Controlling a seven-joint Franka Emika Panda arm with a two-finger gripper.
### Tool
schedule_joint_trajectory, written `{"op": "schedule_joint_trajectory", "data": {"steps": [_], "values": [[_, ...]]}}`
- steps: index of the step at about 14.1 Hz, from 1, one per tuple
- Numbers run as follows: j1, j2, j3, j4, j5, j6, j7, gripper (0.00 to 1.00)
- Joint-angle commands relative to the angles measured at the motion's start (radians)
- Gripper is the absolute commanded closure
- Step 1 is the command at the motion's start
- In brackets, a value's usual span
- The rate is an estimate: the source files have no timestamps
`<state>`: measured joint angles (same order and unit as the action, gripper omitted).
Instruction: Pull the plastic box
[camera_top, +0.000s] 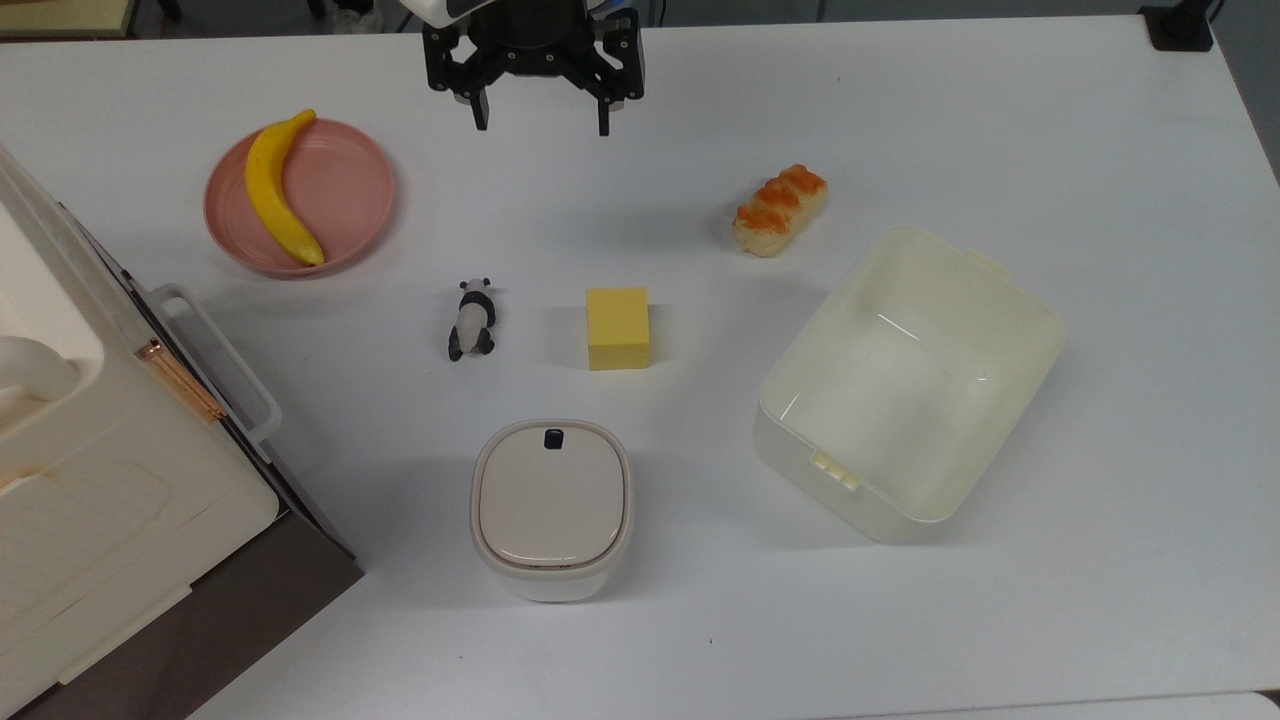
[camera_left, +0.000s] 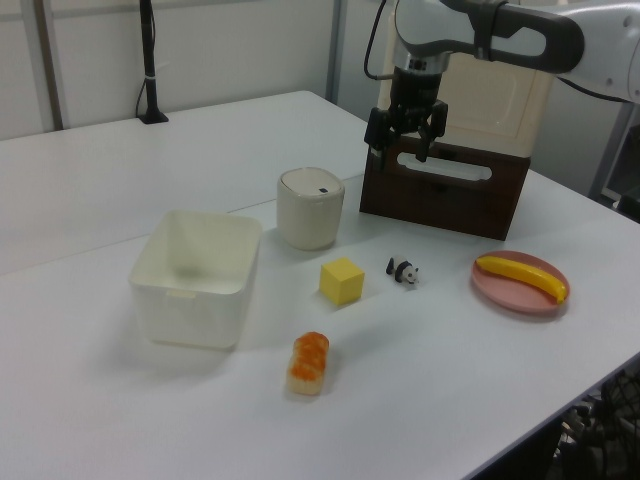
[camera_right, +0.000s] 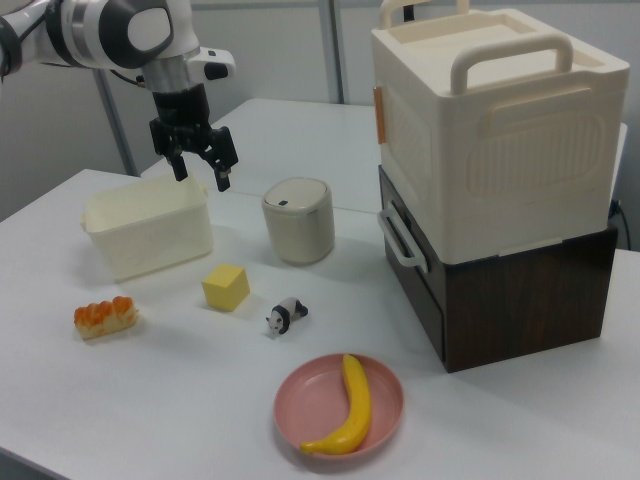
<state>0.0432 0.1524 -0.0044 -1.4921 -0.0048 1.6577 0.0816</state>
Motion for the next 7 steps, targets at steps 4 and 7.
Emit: {"op": "schedule_joint_trajectory", "data": {"steps": [4,7], "values": [[0.035,0.013,-0.002,-0.01,-0.009,0.01,0.006,0.0],[0.09,0.018,-0.002,-0.008,0.009,0.017,0.021,0.0]]}}
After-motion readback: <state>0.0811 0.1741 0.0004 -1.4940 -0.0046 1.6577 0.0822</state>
